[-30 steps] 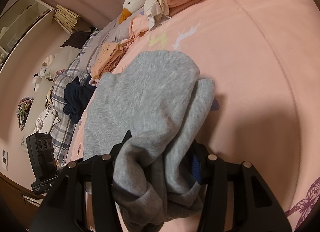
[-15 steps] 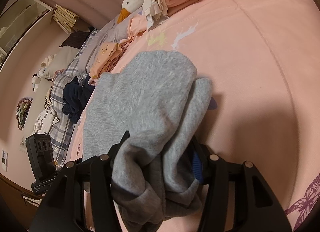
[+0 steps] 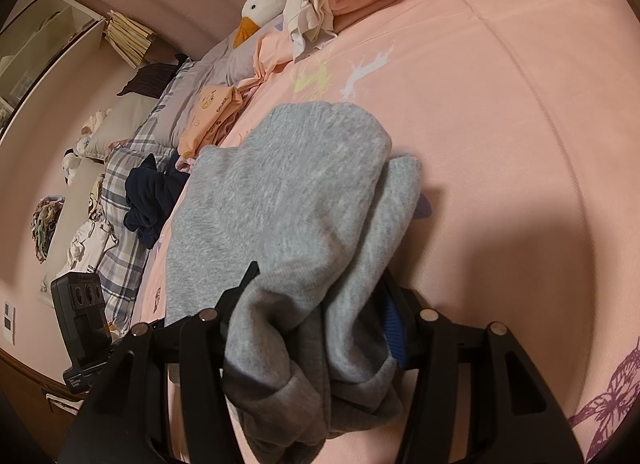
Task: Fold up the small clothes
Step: 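Fold the held sweatshirt end over the bundle with the right tool while the left tool presses it, then open the right tool and release the folded sweatshirt end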
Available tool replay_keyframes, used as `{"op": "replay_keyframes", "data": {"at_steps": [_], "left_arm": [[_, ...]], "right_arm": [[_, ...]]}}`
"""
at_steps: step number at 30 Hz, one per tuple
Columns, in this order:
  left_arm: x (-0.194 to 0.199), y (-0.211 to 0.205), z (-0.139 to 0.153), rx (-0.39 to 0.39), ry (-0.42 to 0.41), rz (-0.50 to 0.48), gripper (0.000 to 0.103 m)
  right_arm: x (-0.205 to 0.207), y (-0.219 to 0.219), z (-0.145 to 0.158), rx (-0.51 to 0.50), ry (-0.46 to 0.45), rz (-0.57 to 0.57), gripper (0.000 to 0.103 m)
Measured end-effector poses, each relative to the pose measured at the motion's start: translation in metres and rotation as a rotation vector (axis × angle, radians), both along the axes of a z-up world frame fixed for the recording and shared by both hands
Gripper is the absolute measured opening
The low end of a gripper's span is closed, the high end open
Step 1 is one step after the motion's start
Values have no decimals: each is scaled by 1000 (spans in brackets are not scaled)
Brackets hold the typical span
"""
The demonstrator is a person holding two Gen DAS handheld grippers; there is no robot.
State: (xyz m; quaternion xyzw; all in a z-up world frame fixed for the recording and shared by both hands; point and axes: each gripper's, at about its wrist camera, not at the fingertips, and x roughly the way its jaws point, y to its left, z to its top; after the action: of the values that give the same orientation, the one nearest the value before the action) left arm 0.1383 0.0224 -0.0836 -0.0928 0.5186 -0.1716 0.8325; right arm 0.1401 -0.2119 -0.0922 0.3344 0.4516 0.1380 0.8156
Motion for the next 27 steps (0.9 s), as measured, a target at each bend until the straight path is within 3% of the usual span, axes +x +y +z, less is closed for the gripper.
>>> {"op": "replay_keyframes", "data": {"at_steps": [27], "left_arm": [[-4, 4, 0, 0, 2, -1, 76]], "right_arm": [[-4, -3, 4, 7, 8, -25, 56]]}}
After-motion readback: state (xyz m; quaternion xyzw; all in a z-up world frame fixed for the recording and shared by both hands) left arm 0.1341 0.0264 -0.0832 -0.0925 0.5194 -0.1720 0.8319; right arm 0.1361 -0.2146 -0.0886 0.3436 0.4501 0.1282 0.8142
